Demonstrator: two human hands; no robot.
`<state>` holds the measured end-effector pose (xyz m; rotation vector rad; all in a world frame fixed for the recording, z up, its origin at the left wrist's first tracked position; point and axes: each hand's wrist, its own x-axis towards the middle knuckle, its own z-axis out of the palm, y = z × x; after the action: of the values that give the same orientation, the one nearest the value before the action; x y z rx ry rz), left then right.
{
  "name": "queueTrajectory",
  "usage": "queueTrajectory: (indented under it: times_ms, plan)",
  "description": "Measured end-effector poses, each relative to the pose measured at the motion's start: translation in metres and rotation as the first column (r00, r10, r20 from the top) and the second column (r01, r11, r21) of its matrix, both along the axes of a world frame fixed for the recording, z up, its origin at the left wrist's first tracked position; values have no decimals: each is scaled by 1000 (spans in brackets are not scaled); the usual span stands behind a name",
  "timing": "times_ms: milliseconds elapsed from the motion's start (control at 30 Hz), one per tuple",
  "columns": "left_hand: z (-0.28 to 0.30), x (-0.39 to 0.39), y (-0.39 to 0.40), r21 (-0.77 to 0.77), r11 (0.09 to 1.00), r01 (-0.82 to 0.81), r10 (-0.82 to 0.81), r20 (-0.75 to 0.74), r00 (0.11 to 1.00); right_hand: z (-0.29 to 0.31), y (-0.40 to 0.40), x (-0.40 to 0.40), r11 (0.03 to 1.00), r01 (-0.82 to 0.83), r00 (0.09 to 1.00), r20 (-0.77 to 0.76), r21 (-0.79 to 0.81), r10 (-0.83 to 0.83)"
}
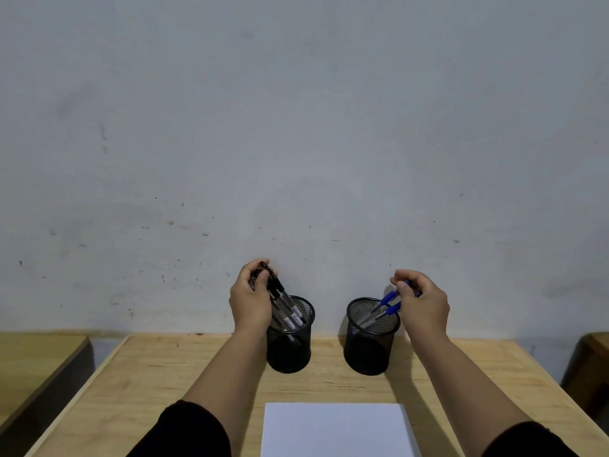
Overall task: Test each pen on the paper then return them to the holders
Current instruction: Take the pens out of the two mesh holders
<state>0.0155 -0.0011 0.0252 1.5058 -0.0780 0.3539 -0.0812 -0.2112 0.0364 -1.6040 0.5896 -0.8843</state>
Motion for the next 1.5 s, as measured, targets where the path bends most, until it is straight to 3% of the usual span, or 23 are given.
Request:
queueTrajectory:
  times_ms: [300,467,567,867,1067,1267,1500]
  plan:
    - [57,-6,4,-156,987,-47,63,94,994,36,-5,-9,993,72,986,142,97,-85]
    - [80,-29,18,-345,937,-50,77,65,995,48,-3,-32,972,39,966,241,233,-96]
    - [65,-41,34,-412,905,-109,120,2,993,29,2,-54,950,41,960,251,308,-123]
    - [-42,-73,40,-448,833,-324,177,-338,924,-64,2,-88,836,201,961,63,510,-270]
    - [-66,-72,30,-277,865,-419,242,-501,831,-86,-3,-81,816,294,953,-83,497,-293]
    - [-78,-71,32,-72,931,-358,292,-442,848,-97,1,-68,893,349,931,-211,285,-297]
    - [-86,-68,36,192,944,-267,321,-363,875,-105,1,-63,956,293,910,-306,-2,-280]
